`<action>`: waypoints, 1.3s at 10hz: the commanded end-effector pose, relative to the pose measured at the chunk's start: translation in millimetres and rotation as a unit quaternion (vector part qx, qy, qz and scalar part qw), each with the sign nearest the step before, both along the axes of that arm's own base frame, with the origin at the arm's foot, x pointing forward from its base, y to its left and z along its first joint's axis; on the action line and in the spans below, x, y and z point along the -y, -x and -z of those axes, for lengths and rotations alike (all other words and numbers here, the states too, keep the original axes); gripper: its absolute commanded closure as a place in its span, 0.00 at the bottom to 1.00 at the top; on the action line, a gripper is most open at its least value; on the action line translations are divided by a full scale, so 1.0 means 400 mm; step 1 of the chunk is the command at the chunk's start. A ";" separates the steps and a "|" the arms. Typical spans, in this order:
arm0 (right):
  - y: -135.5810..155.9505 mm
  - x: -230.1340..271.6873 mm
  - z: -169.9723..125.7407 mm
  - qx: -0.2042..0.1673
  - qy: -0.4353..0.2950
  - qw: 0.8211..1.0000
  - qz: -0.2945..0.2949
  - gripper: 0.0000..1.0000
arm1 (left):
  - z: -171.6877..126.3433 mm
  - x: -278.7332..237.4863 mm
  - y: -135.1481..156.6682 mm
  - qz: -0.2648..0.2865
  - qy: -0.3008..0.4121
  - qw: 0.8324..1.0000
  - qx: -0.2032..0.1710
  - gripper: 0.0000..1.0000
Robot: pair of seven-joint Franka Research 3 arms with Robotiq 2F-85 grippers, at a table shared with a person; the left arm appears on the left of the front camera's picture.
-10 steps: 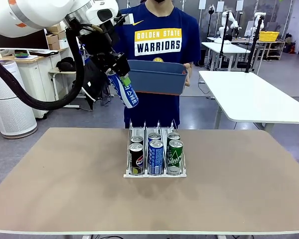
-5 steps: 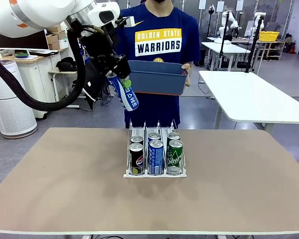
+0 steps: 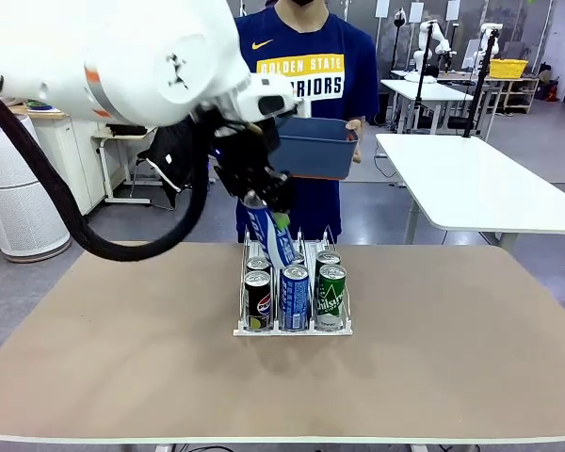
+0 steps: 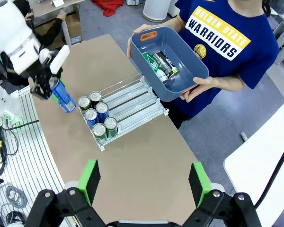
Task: Fill the beverage cans into the dispenser.
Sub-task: Place the picked Ionic drink in the line of the Automatic Can Dispenser with the same cans.
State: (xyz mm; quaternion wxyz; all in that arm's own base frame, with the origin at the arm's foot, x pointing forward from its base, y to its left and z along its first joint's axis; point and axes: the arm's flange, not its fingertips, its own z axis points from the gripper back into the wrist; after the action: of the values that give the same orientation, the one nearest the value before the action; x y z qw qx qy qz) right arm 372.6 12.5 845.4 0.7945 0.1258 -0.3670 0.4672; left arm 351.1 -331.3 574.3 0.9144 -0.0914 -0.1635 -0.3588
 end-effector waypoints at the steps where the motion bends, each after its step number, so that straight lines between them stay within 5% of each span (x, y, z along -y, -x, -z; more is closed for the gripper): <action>1: 0.001 0.001 -0.002 0.001 -0.002 1.000 0.000 0.00 | 0.021 0.049 0.027 -0.026 0.000 1.000 0.009 0.42; 6: 0.001 0.001 -0.002 0.001 -0.002 1.000 0.000 0.00 | 0.110 0.128 0.050 0.032 -0.008 0.999 -0.030 0.42; 10: 0.001 0.001 -0.002 0.001 -0.002 1.000 0.000 0.00 | 0.141 0.136 0.049 0.010 -0.014 0.999 -0.038 0.42; 11: 0.001 0.001 -0.002 0.001 -0.002 1.000 0.000 0.00 | 0.155 0.152 0.035 -0.037 -0.030 0.999 -0.012 0.42; 13: 0.001 0.001 -0.002 0.001 -0.002 1.000 0.000 0.00 | 0.209 0.175 0.004 -0.044 -0.053 0.998 -0.004 0.42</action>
State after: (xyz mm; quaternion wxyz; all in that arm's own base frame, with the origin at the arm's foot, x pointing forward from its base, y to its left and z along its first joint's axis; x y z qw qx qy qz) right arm 372.6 12.5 845.4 0.7944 0.1258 -0.3671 0.4672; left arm 340.7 -390.9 497.9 0.9309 -0.0553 -0.1303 -0.3366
